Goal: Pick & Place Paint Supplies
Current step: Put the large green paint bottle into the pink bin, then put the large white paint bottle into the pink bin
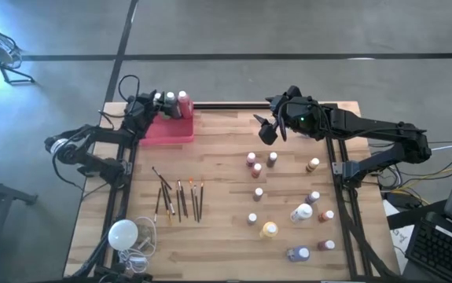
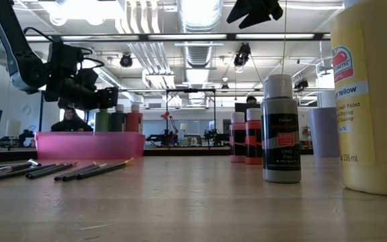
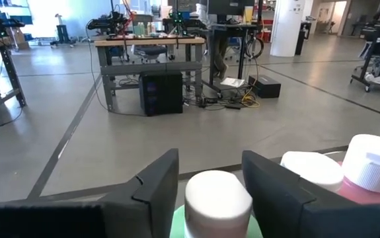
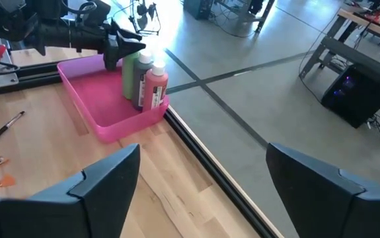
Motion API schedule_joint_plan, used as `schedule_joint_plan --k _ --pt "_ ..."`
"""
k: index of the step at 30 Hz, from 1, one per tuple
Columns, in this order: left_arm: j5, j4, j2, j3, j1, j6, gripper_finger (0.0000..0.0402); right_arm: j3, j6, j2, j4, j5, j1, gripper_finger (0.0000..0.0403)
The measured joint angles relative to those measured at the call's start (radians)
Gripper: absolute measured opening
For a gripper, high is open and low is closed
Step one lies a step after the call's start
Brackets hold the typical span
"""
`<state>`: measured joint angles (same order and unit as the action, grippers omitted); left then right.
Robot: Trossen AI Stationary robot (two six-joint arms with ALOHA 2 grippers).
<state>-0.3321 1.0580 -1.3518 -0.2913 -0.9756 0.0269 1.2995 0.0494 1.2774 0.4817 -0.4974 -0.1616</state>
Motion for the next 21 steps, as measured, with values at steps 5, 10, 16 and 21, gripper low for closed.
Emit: schedule_joint_plan --k 5,10,16,21 --pt "-0.001 0.0 0.0 -0.001 0.0 0.0 0.0193 0.0 0.0 0.0 0.0 0.0 0.0 0.0342" --pt "-0.002 0.008 0.035 -0.006 0.0 -0.007 0.0195 0.0 0.001 0.0 0.0 0.0 0.0 0.0357" --pt "0.0 0.006 0.139 -0.003 0.0 -0.005 0.0194 0.0 0.002 0.0 0.0 0.0 0.0 0.0358" --pt "0.076 0.0 0.257 -0.002 0.0 0.041 0.0193 0.0 0.0 0.0 0.0 0.0 0.0 0.0344"
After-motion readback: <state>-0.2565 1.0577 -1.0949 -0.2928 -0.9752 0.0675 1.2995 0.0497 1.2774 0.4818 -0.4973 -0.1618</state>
